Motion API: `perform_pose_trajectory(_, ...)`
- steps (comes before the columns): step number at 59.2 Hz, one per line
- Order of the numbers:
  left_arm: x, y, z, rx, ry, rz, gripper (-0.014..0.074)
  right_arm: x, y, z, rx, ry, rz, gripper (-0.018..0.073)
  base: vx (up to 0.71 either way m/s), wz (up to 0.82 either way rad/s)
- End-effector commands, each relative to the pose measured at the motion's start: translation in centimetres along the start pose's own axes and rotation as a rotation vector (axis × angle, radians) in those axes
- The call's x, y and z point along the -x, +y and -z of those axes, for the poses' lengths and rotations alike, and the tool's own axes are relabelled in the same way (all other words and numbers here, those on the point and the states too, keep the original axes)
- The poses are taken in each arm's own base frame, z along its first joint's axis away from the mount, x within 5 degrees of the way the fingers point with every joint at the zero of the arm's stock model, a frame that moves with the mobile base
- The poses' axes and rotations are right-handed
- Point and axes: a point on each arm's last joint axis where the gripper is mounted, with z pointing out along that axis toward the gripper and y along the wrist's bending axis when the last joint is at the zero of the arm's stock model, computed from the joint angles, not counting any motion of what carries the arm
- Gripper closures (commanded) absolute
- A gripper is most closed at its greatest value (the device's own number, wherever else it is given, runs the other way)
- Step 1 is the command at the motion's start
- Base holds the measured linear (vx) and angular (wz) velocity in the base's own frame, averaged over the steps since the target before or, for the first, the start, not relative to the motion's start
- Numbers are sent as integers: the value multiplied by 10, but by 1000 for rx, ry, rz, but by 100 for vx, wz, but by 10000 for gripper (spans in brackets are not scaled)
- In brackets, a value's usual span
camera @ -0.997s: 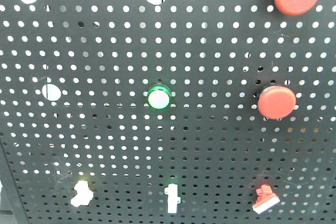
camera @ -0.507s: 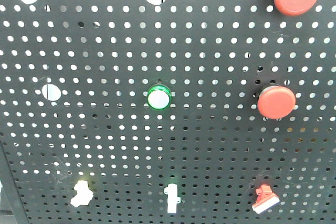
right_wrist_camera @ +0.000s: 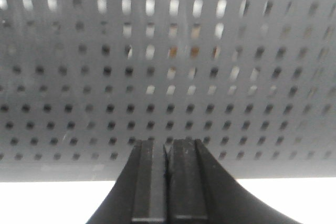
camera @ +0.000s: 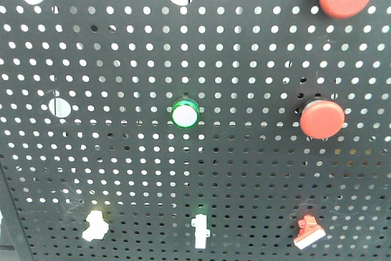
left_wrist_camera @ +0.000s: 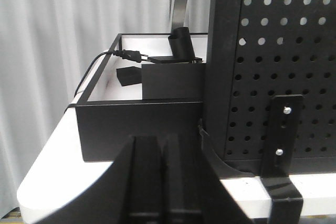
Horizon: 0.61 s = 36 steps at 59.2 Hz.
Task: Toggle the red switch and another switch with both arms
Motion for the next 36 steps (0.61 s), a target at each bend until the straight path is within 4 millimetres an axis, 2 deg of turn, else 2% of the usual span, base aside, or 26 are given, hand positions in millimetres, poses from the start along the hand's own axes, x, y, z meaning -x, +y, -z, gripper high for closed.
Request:
perform_pose_trajectory(1, 2, 0, 1, -5, -82, 6, 594, 4, -1, 1, -8, -63, -6, 566, 0, 0)
perform_pose_trajectory(36, 2, 0, 1, -5, -82, 6, 594, 4, -1, 1, -8, -60, -6, 566, 0, 0)
